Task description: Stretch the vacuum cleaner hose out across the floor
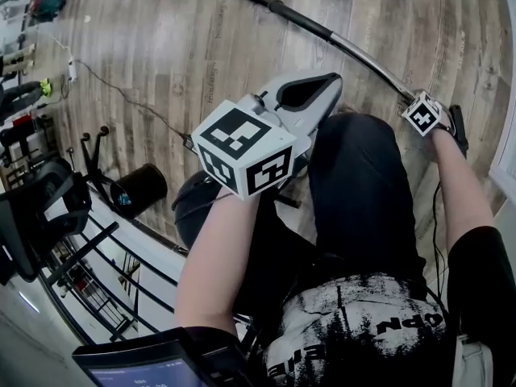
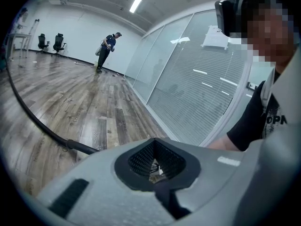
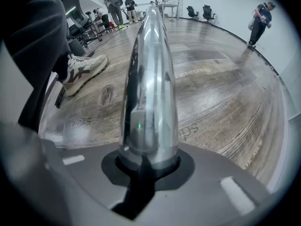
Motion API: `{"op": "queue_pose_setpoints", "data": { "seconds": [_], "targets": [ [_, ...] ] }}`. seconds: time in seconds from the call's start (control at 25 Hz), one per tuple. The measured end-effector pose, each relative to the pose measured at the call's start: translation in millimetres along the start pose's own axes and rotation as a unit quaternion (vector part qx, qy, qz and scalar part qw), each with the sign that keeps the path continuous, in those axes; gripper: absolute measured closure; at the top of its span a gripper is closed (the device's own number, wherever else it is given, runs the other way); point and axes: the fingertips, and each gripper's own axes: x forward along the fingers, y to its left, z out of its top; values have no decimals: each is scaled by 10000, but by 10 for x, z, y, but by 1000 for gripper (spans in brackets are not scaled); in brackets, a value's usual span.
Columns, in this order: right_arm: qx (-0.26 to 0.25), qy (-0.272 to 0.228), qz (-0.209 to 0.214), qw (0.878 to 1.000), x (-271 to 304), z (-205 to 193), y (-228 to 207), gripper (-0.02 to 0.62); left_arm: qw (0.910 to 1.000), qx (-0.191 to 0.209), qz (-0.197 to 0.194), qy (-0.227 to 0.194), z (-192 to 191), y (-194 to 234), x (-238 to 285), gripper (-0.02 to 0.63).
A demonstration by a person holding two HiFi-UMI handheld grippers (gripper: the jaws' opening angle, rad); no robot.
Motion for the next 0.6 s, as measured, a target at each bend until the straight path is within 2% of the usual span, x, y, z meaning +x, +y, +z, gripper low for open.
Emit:
{"op": "queue_pose_setpoints", "data": {
  "seconds": [0.16, 0.32, 0.48, 0.52, 0.6],
  "targets": [
    [261, 233, 326, 9989, 124, -102, 146, 522, 10000, 8, -10, 20, -16, -55, -17, 606],
    [268, 510, 316, 9978, 189, -216, 199, 515, 10000, 46, -41, 61, -19, -96, 27, 606],
    [595, 427, 872, 9935, 286, -187, 460, 425, 9999, 51, -84, 102, -46, -111, 42, 606],
    [576, 384, 805, 9943, 296, -174, 447, 399, 9999, 50, -97, 124, -66, -115, 42, 606],
    [510, 477, 586, 9958, 307, -220, 387, 403, 9998, 58, -135, 139, -89, -127, 37, 606]
  ]
}}
